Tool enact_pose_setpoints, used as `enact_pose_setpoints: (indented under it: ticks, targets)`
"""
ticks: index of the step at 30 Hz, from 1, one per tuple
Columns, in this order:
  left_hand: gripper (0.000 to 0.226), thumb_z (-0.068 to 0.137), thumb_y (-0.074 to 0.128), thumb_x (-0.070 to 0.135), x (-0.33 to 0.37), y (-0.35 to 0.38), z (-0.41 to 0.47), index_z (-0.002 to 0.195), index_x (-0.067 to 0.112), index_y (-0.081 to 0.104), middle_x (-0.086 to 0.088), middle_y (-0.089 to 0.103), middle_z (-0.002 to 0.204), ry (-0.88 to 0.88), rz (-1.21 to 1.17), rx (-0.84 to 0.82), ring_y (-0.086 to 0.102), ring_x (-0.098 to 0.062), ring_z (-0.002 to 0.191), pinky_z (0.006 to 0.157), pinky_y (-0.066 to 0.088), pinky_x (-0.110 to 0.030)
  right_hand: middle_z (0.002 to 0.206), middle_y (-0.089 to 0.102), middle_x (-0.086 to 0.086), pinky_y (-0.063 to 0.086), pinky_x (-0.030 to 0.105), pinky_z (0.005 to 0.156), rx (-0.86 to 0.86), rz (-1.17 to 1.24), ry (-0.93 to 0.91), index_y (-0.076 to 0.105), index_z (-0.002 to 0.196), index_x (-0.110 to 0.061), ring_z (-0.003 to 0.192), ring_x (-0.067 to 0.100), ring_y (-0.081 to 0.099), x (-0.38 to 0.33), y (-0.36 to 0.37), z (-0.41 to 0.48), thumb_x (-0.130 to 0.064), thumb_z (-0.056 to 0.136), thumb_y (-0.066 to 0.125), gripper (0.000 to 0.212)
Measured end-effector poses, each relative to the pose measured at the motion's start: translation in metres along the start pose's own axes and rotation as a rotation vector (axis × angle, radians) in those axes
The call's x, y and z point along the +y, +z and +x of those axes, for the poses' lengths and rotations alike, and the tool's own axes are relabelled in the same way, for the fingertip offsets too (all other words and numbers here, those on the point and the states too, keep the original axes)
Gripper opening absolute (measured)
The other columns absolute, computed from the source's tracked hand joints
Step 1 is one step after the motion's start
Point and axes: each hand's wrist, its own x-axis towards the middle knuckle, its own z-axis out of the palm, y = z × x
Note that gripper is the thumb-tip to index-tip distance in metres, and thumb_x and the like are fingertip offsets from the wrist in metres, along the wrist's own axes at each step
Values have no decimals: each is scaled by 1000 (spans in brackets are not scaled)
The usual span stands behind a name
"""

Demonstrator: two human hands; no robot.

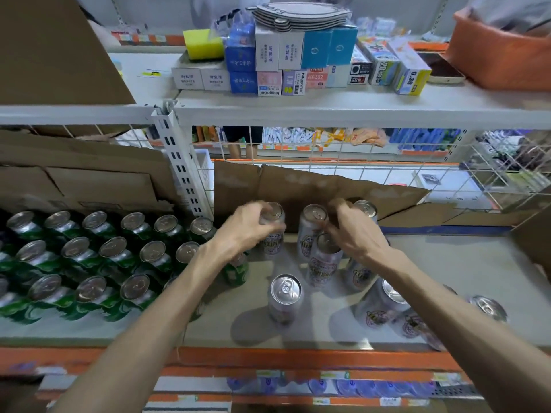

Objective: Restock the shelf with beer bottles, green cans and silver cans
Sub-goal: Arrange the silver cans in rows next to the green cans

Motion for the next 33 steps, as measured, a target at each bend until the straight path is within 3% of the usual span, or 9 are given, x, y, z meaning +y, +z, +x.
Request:
enact_pose_setpoints:
  ticks: [5, 8, 11, 15, 18, 23, 26, 31, 33]
  targets:
    - [70, 72, 78, 57, 23, 12, -34, 125, 17, 56, 6, 61, 117, 48, 229, -454, 57, -15, 107, 96, 48, -34, 106, 65, 16, 38, 33, 63, -119, -87, 16, 53, 106, -7, 95, 36, 62, -5, 7, -21, -48, 88, 62, 46]
    - [81, 66, 83, 56, 21, 33, -44, 129, 18, 50, 1, 59, 129, 23, 282, -543, 56, -17, 111, 97, 47, -37, 111, 61, 18, 44, 37, 71, -196, -95, 61, 49, 112, -6, 100, 38, 61, -9, 12, -27, -43, 84, 66, 49]
    - [85, 65, 86, 50, 15, 45, -56, 132, 14, 48, 0, 59, 127, 46, 249, -477, 56, -19, 111, 93, 48, -34, 109, 63, 19, 47, 41, 72, -205, -43, 81, 42, 110, -9, 97, 41, 63, -11, 13, -34, -36, 82, 71, 49]
    - [69, 60, 89, 43, 4, 60, -80, 107, 12, 50, -4, 61, 106, 40, 245, -289, 60, -24, 94, 83, 51, -42, 109, 65, 22, 45, 41, 70, -170, -11, 112, 42, 113, -7, 97, 42, 64, -18, 12, -48, -32, 80, 72, 52]
    - [59, 59, 86, 41, -4, 70, -99, 100, 16, 51, -2, 63, 100, -3, 168, -135, 61, -25, 91, 81, 52, -41, 105, 65, 19, 46, 41, 68, -106, -35, 69, 41, 112, -9, 94, 42, 64, -26, 20, -71, -29, 84, 66, 42]
    - [66, 55, 88, 41, -4, 67, -134, 112, 24, 60, 5, 68, 105, -67, 20, 10, 64, -17, 97, 83, 52, -32, 107, 66, 17, 40, 37, 66, -16, 16, 92, 46, 108, -10, 95, 40, 64, -26, 26, -120, -31, 86, 67, 37]
    - [68, 58, 89, 38, -2, 65, -160, 118, 24, 60, 3, 69, 111, -89, -20, 119, 64, -18, 102, 87, 51, -33, 106, 67, 18, 46, 39, 67, -7, -8, 95, 49, 110, -8, 94, 39, 64, -25, 23, -145, -34, 86, 69, 40]
    - [67, 43, 74, 56, 4, 57, -196, 106, 36, 62, 8, 71, 103, -104, -100, 199, 66, -16, 96, 86, 54, -35, 104, 67, 17, 52, 42, 71, 9, 37, 99, 50, 106, -10, 91, 38, 64, -31, 17, -177, -31, 87, 69, 34]
    - [64, 47, 76, 56, 8, 57, -202, 106, 36, 63, 8, 71, 103, -89, -116, 215, 65, -15, 95, 86, 54, -33, 103, 68, 16, 53, 43, 73, 21, 43, 90, 50, 107, -10, 91, 37, 64, -32, 13, -183, -33, 86, 70, 37]
